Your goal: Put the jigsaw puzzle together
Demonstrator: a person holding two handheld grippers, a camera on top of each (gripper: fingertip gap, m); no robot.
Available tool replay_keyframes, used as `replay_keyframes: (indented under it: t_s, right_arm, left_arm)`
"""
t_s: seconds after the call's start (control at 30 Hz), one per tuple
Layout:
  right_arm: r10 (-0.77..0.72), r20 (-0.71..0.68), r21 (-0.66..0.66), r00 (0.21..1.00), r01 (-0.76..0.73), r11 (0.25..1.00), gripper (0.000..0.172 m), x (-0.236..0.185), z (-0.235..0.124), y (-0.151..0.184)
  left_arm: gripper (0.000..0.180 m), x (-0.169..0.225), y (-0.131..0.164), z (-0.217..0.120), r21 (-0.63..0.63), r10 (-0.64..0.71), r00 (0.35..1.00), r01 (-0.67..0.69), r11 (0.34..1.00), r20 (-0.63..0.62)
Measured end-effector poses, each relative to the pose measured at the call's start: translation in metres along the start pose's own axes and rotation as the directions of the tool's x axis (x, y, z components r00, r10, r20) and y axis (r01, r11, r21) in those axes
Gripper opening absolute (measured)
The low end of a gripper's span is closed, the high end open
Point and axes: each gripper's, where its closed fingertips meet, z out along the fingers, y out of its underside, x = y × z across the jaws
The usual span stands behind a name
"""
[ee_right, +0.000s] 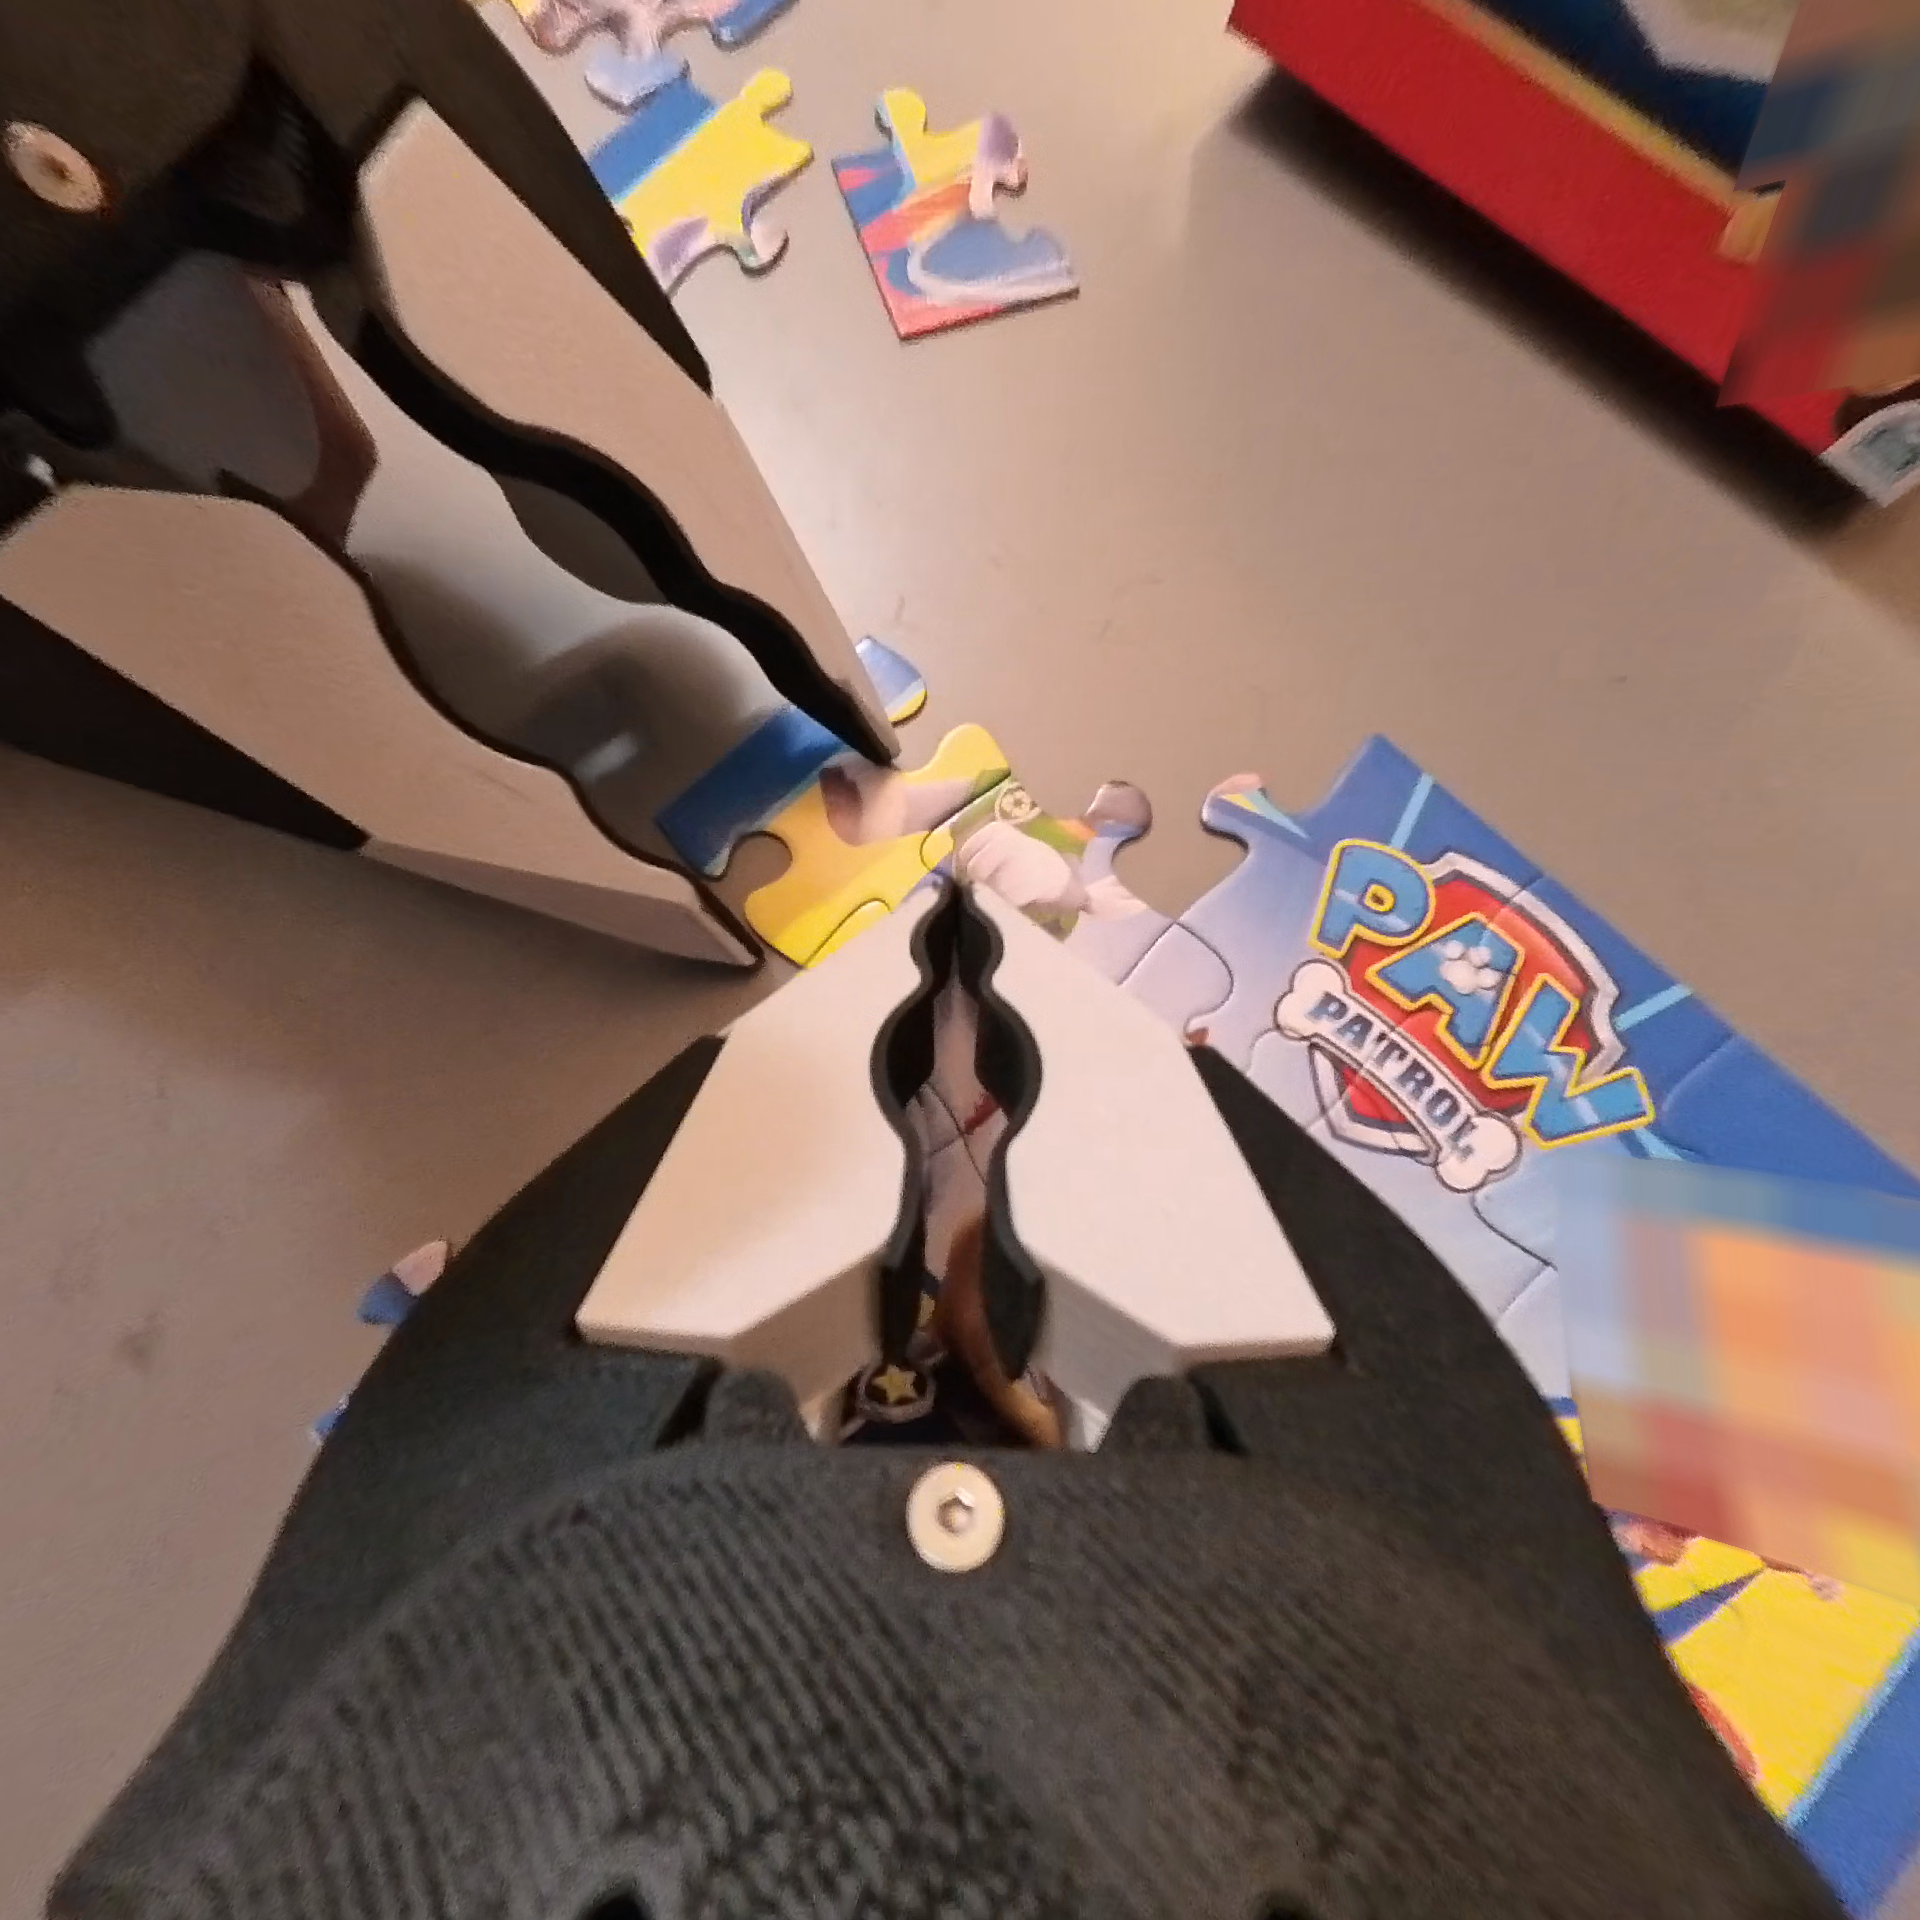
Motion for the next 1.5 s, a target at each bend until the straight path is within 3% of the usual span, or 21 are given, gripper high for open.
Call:
replay_keyframes:
  t_s: [0.3, 0.53, 0.77, 0.93, 1.2, 1.5]
  right_arm:
    - [0.006, -0.096, 0.217, 0.995, 0.015, 0.976, 0.000, 0.020, -0.031, -0.018]
    - [0.021, -0.246, 0.416, 0.969, 0.086, 0.905, 0.000, 0.050, -0.082, -0.029]
    - [0.126, -0.253, 0.459, 0.959, 0.005, 0.888, 0.000, 0.078, -0.104, -0.011]
    - [0.162, -0.210, 0.517, 0.964, -0.031, 0.855, 0.000, 0.079, -0.112, -0.015]
    - [0.150, -0.201, 0.512, 0.968, -0.027, 0.858, 0.000, 0.075, -0.109, -0.015]
    - [0.142, -0.187, 0.513, 0.972, -0.027, 0.858, 0.000, 0.071, -0.108, -0.016]
  left_arm:
    - [0.042, -0.012, -0.005, -0.012, 0.077, -0.052, 0.999, 0.052, 0.996, 0.006]
    - [0.042, -0.102, 0.011, -0.069, 0.293, -0.323, 0.931, 0.264, 0.919, 0.173]
    - [0.041, -0.164, 0.045, -0.132, 0.484, -0.511, 0.824, 0.353, 0.801, 0.246]
    - [0.040, -0.169, 0.049, -0.142, 0.533, -0.563, 0.805, 0.398, 0.747, 0.188]
    - [0.040, -0.171, 0.055, -0.136, 0.486, -0.534, 0.805, 0.370, 0.792, 0.258]
    - [0.042, -0.168, 0.055, -0.138, 0.500, -0.543, 0.820, 0.398, 0.769, 0.181]
